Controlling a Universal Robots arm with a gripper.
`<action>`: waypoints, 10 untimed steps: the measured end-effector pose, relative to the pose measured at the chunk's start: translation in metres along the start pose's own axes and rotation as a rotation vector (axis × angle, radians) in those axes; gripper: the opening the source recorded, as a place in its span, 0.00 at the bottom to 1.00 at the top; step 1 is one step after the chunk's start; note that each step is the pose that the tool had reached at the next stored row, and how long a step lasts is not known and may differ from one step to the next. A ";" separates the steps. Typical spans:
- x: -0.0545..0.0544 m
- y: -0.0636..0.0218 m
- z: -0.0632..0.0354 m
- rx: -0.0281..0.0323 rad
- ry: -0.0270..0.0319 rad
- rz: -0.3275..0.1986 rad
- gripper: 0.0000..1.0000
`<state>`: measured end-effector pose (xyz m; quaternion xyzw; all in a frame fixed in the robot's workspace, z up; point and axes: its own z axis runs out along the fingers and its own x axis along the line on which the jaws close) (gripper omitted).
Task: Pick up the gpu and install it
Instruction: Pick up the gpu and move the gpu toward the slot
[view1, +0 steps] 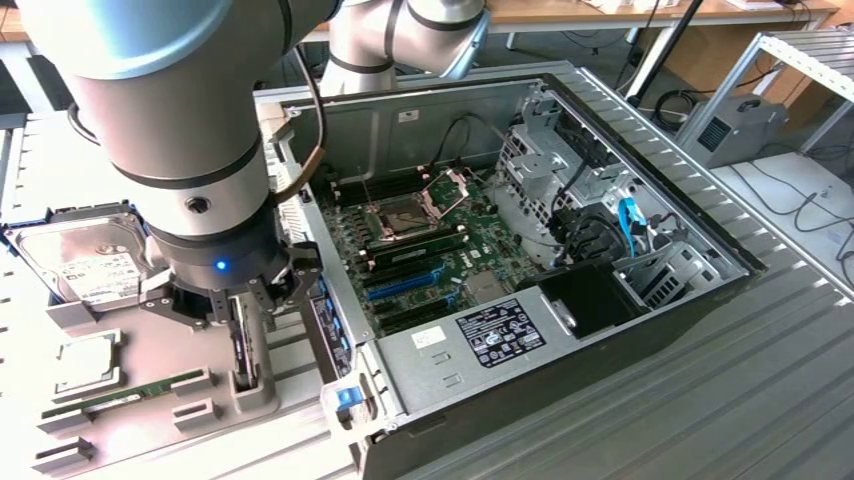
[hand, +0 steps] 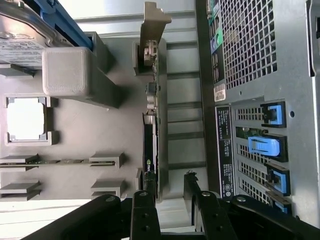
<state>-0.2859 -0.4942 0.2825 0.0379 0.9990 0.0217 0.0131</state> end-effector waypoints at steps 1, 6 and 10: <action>0.001 0.0014 0.0004 0.0000 0.0000 0.000 0.36; 0.004 0.0087 0.0032 0.0000 0.0000 0.000 0.36; 0.006 0.0157 0.0055 0.0001 0.0000 0.000 0.36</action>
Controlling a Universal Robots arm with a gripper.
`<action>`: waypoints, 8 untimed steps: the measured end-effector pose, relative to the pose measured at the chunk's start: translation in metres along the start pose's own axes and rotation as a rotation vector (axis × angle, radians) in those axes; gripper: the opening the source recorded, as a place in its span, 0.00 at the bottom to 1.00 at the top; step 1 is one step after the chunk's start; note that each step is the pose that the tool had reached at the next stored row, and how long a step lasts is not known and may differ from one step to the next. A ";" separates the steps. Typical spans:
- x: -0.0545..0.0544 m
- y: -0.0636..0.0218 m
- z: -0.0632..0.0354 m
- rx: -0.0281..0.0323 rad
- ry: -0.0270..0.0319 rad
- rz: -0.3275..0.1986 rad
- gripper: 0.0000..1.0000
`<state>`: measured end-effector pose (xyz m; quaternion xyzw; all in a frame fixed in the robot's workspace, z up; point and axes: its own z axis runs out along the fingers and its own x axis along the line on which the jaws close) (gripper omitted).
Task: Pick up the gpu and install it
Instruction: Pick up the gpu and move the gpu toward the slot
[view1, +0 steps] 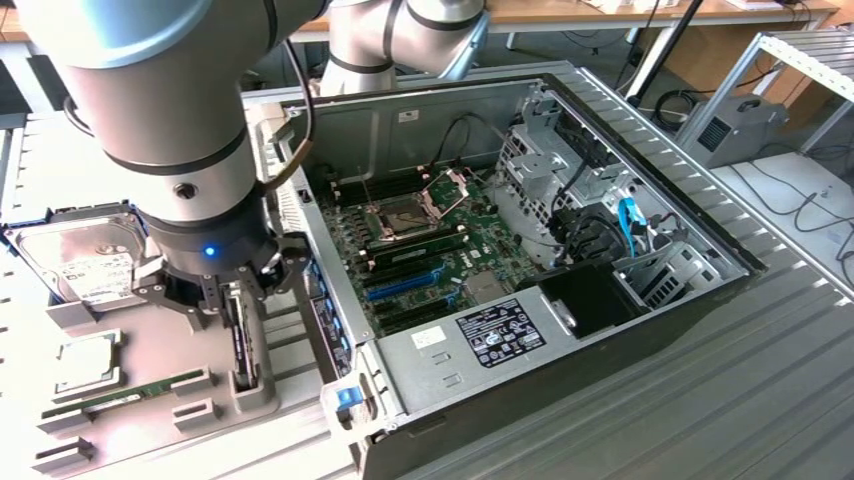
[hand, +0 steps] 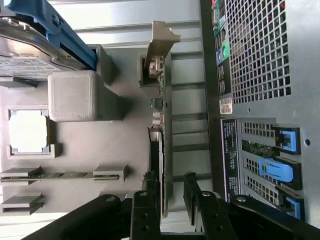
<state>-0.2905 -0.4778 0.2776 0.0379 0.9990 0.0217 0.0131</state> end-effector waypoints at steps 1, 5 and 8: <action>0.001 0.0025 0.0008 0.0000 0.0000 0.000 0.36; 0.003 0.0107 0.0037 -0.0001 -0.0001 0.000 0.36; 0.004 0.0157 0.0066 -0.0001 -0.0001 0.000 0.36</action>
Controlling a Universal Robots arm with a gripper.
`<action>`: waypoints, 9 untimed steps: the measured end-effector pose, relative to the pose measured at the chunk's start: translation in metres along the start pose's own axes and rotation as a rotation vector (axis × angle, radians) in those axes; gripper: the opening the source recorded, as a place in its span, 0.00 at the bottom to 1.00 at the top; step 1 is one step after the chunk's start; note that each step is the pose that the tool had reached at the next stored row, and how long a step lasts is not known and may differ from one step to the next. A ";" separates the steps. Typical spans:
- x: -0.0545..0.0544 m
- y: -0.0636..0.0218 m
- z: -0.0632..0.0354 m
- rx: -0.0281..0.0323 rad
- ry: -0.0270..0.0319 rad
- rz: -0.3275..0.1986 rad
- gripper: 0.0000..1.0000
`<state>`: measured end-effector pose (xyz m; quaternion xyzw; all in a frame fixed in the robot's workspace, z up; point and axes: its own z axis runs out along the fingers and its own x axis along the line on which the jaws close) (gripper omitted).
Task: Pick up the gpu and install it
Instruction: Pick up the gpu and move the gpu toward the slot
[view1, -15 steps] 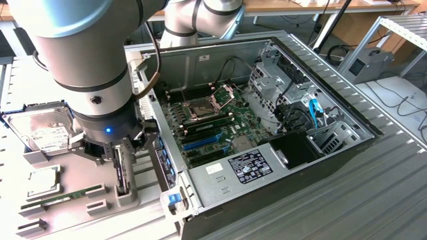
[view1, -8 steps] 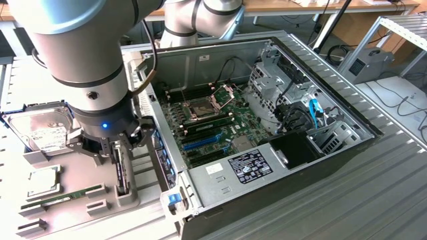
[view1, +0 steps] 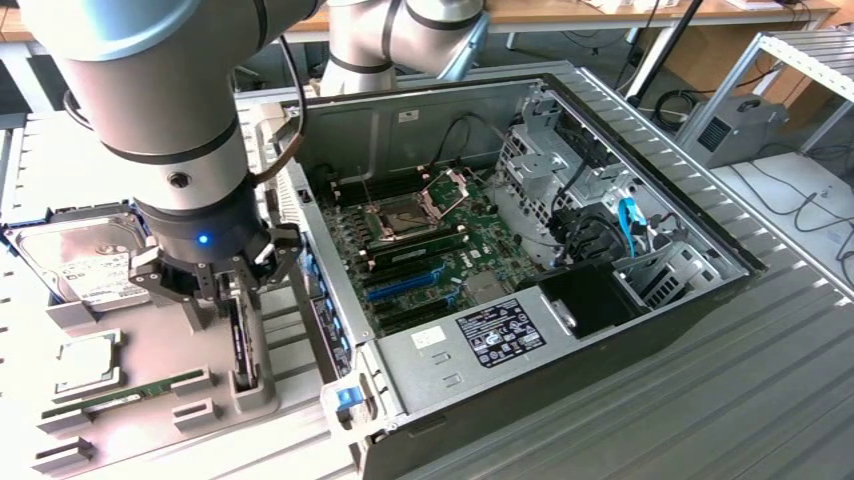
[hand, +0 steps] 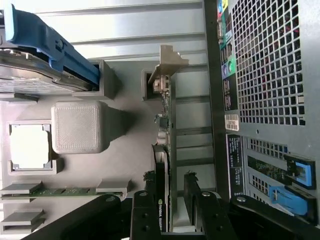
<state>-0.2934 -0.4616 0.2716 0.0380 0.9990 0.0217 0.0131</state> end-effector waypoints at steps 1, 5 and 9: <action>0.000 0.0013 0.0009 0.0000 0.0001 0.000 0.36; 0.003 0.0076 0.0047 0.0001 0.0000 0.001 0.36; 0.005 0.0111 0.0092 0.0000 -0.0001 0.001 0.36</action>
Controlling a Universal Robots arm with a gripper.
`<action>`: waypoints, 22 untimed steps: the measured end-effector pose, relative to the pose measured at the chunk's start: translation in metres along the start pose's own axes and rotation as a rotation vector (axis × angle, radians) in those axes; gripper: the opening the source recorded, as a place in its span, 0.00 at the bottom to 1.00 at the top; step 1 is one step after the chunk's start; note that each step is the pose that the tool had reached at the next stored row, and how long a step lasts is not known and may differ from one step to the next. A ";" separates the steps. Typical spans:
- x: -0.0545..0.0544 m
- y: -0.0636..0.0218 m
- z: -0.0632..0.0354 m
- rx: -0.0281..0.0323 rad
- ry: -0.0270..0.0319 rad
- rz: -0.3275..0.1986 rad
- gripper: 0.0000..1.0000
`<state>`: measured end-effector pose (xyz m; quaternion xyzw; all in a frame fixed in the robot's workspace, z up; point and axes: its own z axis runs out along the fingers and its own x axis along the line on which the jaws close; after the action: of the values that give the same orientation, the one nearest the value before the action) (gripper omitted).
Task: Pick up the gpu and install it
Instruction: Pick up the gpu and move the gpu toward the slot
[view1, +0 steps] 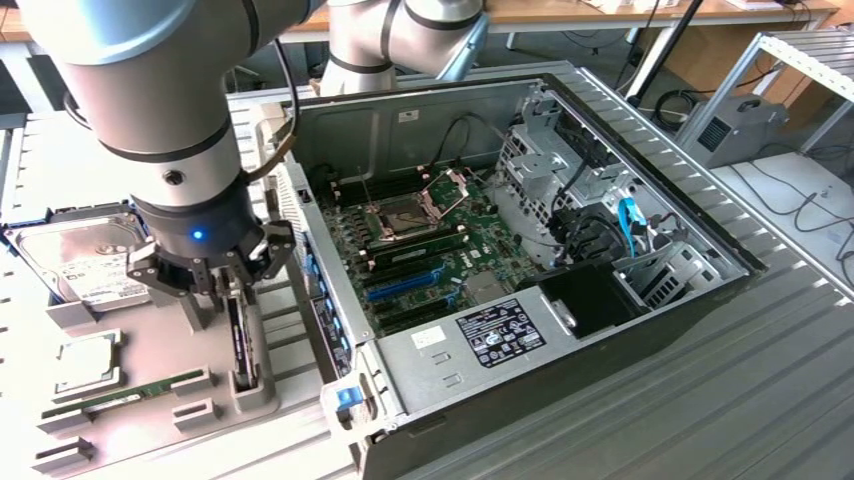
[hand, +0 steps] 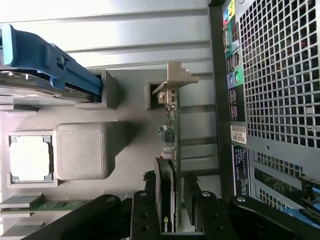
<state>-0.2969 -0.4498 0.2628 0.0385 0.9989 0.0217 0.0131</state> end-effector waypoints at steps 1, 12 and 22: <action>0.000 0.0000 0.0015 0.0002 0.0002 0.000 0.36; 0.001 -0.0004 0.0162 0.0000 0.0000 0.000 0.36; 0.001 -0.0006 0.0212 0.0001 0.0001 0.000 0.36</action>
<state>-0.2975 -0.4494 0.2415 0.0387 0.9989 0.0217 0.0131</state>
